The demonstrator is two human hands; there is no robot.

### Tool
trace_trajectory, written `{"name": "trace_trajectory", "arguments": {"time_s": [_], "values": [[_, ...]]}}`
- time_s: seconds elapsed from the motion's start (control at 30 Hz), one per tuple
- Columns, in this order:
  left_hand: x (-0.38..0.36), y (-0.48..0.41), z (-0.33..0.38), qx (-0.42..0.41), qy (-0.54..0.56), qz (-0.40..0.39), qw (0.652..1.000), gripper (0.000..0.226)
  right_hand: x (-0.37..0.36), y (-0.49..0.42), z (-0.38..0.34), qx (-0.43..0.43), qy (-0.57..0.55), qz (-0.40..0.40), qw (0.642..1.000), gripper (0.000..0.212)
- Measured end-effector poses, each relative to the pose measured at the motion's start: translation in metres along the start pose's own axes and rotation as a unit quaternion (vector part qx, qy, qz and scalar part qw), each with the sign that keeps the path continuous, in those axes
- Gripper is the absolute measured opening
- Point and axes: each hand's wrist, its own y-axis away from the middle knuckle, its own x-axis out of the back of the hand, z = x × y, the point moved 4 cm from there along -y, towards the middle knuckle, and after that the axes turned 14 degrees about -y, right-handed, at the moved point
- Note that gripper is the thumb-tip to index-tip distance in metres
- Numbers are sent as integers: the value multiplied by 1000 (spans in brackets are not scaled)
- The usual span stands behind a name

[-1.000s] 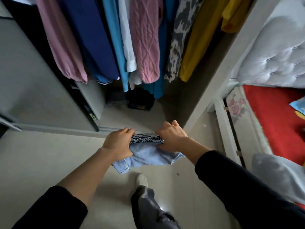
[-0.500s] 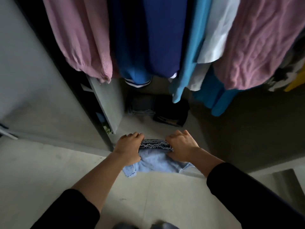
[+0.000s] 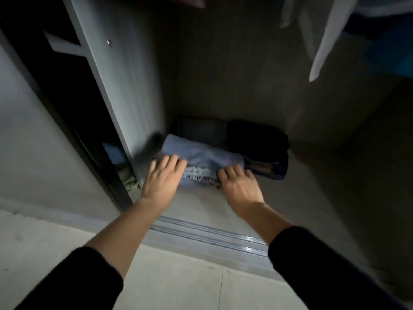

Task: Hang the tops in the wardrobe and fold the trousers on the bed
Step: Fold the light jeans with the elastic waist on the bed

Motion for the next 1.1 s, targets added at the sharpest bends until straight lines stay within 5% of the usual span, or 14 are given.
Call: {"name": "trace_trajectory", "arguments": {"time_s": [0.07, 0.17, 0.33, 0.53, 0.67, 0.8, 1.1], "values": [[-39, 34, 17, -10, 3, -33, 999, 22, -50, 22, -3, -50, -58, -113, 991, 36], [-77, 65, 29, -28, 18, -144, 989, 54, -109, 56, 2, -161, -139, -266, 940, 61], [-76, 56, 16, 11, 9, -182, 983, 59, -133, 49, 0, -213, -280, -252, 901, 66], [-73, 52, 11, 29, 78, -336, 938, 55, -131, 40, 6, -213, -287, -350, 866, 85], [-57, 47, 9, 19, 106, -402, 909, 62, -98, 43, 4, -203, -286, -311, 884, 77], [-14, 34, 18, 5, 98, -386, 917, 61, -43, 47, 5, -198, -294, -281, 892, 75], [203, -24, 45, -39, 186, -354, 916, 51, 189, 93, 24, -293, -304, -254, 870, 76]]}}
